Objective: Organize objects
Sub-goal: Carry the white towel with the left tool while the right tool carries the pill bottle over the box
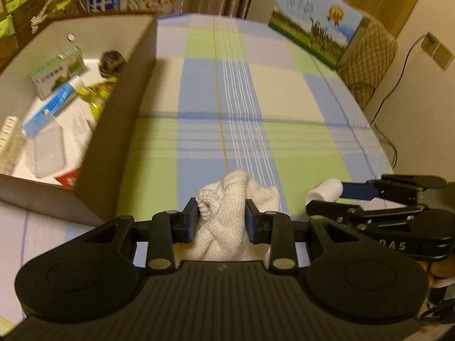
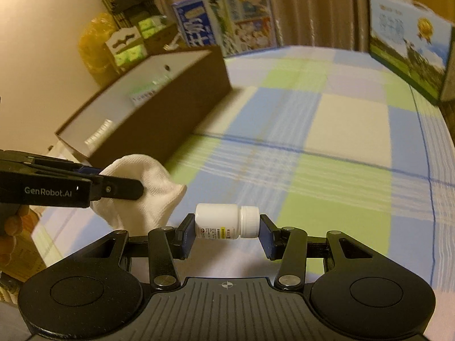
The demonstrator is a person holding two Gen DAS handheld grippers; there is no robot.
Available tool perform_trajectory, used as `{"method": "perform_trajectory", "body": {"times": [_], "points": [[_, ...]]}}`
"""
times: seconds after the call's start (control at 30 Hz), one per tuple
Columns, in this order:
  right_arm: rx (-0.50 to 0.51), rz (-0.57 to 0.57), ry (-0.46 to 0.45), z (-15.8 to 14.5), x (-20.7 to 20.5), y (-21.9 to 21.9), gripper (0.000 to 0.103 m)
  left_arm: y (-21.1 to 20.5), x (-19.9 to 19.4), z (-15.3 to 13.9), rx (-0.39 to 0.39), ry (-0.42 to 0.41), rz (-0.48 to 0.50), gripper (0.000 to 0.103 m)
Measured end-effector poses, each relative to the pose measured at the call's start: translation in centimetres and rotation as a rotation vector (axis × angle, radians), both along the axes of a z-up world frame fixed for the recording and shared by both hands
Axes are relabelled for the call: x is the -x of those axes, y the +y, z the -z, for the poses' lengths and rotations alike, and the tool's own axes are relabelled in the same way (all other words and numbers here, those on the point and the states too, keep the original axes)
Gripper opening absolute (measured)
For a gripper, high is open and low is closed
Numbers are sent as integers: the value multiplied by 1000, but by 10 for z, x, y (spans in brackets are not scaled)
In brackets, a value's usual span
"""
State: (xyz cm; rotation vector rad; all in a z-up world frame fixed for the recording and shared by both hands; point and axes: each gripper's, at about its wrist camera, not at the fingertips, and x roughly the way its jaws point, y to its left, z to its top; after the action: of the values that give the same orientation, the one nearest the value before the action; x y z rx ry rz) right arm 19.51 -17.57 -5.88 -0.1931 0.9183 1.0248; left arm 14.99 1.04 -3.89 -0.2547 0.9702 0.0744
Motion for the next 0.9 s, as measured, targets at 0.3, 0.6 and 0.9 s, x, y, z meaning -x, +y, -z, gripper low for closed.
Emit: {"method": "perform_trajectory", "body": {"times": [0.3, 0.6, 0.9], "points": [[-65, -48, -25, -24, 17, 46, 44, 43, 21, -37, 5, -98, -53, 28], [-118, -108, -50, -38, 39, 111, 44, 109, 43, -60, -29, -149, -143, 28], [-115, -127, -82, -40, 43, 180, 44, 176, 40, -63, -66, -162, -198, 28]]}}
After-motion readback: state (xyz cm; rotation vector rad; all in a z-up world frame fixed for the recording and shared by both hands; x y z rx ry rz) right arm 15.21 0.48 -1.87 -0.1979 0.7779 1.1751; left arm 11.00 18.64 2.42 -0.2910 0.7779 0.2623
